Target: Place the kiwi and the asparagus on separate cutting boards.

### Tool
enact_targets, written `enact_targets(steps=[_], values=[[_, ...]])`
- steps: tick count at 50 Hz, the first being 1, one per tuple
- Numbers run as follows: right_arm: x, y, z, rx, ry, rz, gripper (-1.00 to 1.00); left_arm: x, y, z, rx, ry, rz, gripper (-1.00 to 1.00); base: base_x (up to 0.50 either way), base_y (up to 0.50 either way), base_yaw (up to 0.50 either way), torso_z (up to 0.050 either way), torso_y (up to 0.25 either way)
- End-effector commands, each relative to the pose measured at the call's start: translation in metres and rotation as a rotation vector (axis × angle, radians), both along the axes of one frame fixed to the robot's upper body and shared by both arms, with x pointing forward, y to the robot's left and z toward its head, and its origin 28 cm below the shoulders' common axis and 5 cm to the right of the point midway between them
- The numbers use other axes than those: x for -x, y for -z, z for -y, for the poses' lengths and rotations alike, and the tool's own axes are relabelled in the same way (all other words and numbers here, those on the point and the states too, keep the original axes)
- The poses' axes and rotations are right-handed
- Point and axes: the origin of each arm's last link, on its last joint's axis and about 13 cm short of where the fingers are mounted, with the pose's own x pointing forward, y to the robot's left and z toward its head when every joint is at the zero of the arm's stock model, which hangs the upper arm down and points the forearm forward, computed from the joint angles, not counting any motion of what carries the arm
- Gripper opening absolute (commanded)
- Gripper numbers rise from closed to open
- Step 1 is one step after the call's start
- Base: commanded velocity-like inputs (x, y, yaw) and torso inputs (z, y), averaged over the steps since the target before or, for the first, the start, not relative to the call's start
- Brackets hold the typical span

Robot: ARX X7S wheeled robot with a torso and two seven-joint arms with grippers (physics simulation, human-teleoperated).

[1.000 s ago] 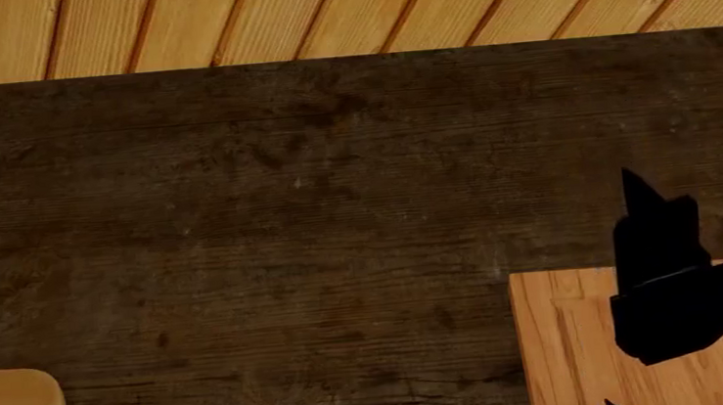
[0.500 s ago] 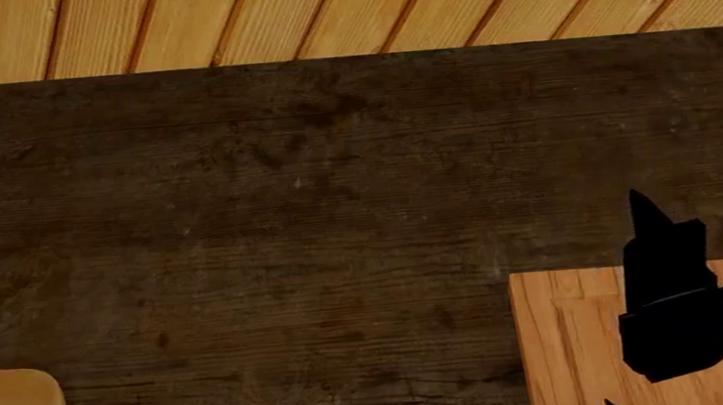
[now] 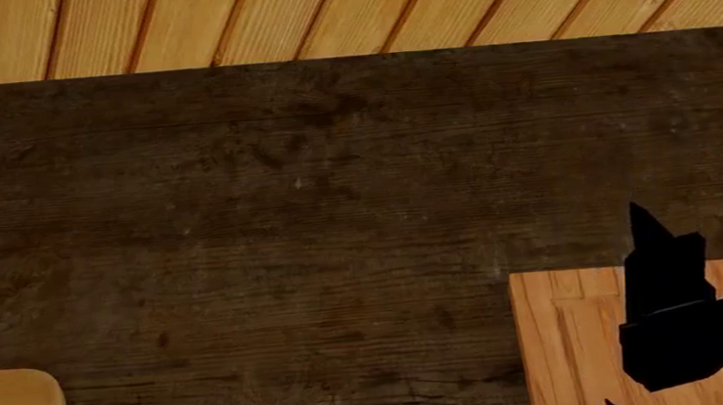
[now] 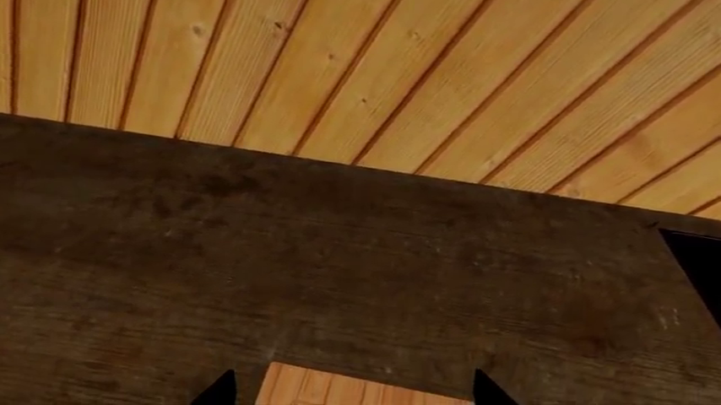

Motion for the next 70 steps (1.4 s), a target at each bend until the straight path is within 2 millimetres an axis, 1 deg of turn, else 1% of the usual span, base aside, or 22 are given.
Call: enact_targets(steps=[1,4,10,14,18,22,24,28,30,31,36,38,40,43,47,49,51,56,61,63,68,70], values=[[-0.005,-0.004,-0.002,0.001,-0.03,0.039,1.0,-0.004,-0.013,0.0,0.096,-0.046,0.099,-1.0,0.0,0.0,0.0,0.0,0.0],[-0.007,-0.003,-0.003,-0.002,-0.033,0.039,1.0,-0.006,-0.019,0.0,0.119,-0.068,0.119,-1.0,0.0,0.0,0.0,0.0,0.0],[-0.011,-0.004,-0.005,-0.01,-0.038,0.047,1.0,-0.005,-0.031,-0.011,0.171,-0.154,0.164,-1.0,0.0,0.0,0.0,0.0,0.0],[-0.013,-0.004,-0.008,-0.011,-0.048,0.052,1.0,-0.003,-0.033,-0.018,0.224,-0.249,0.186,-1.0,0.0,0.0,0.0,0.0,0.0],[-0.014,-0.006,-0.009,-0.005,-0.054,0.056,1.0,-0.004,-0.035,-0.026,0.234,-0.325,0.217,-1.0,0.0,0.0,0.0,0.0,0.0],[-0.015,-0.008,-0.012,-0.005,-0.062,0.062,1.0,-0.005,-0.043,-0.039,0.241,-0.424,0.266,-1.0,0.0,0.0,0.0,0.0,0.0],[-0.016,-0.008,-0.013,-0.008,-0.066,0.065,1.0,-0.006,-0.043,-0.041,0.254,-0.46,0.272,-1.0,0.0,0.0,0.0,0.0,0.0],[-0.018,-0.007,-0.015,-0.01,-0.074,0.062,1.0,-0.006,-0.042,-0.046,0.221,-0.507,0.3,-1.0,0.0,0.0,0.0,0.0,0.0],[-0.018,-0.009,-0.015,-0.01,-0.077,0.066,1.0,-0.011,-0.04,-0.05,0.197,-0.58,0.319,-1.0,0.0,0.0,0.0,0.0,0.0],[-0.018,-0.009,-0.015,-0.011,-0.077,0.068,1.0,-0.014,-0.039,-0.052,0.14,-0.622,0.354,-1.0,0.0,0.0,0.0,0.0,0.0],[-0.018,-0.006,-0.015,-0.013,-0.076,0.06,1.0,-0.025,-0.033,-0.068,0.174,-0.731,0.342,-1.0,0.0,0.0,0.0,0.0,0.0],[-0.017,-0.006,-0.015,-0.014,-0.075,0.06,1.0,-0.033,-0.031,-0.069,0.132,-0.76,0.365,-1.0,0.0,0.0,0.0,0.0,0.0],[-0.017,-0.006,-0.016,-0.013,-0.076,0.06,1.0,-0.042,-0.027,-0.071,0.14,-0.786,0.353,-1.0,0.0,0.0,0.0,0.0,0.0],[-0.016,-0.006,-0.016,-0.013,-0.077,0.061,1.0,-0.051,-0.012,-0.078,0.118,-0.84,0.342,-1.0,0.0,0.0,0.0,0.0,0.0],[-0.016,-0.006,-0.016,-0.013,-0.077,0.06,1.0,-0.055,-0.001,-0.083,0.081,-0.857,0.33,-1.0,0.0,0.0,0.0,0.0,0.0],[-0.016,-0.004,-0.015,-0.016,-0.076,0.059,1.0,-0.054,0.001,-0.088,0.06,-0.864,0.329,-1.0,0.0,0.0,0.0,0.0,0.0],[-0.016,-0.002,-0.015,-0.018,-0.075,0.056,1.0,-0.056,0.004,-0.086,0.029,-0.864,0.33,-1.0,0.0,0.0,0.0,0.0,0.0],[-0.018,-0.002,-0.015,-0.021,-0.074,0.058,1.0,-0.055,0.01,-0.087,-0.004,-0.86,0.316,-1.0,0.0,0.0,0.0,0.0,0.0],[-0.016,-0.001,-0.014,-0.021,-0.072,0.055,1.0,-0.057,0.018,-0.081,-0.017,-0.817,0.277,-1.0,0.0,0.0,0.0,0.0,0.0],[-0.016,-0.001,-0.013,-0.021,-0.067,0.053,1.0,-0.057,0.019,-0.077,0.0,-0.778,0.25,-1.0,0.0,0.0,0.0,0.0,0.0],[-0.016,0.0,-0.013,-0.021,-0.066,0.051,1.0,-0.062,0.02,-0.069,-0.025,-0.744,0.245,-1.0,0.0,0.0,0.0,0.0,0.0],[-0.016,0.003,-0.012,-0.023,-0.064,0.047,1.0,-0.059,0.023,-0.07,-0.032,-0.736,0.235,-1.0,0.01,0.0,0.0,0.0,-0.005]])
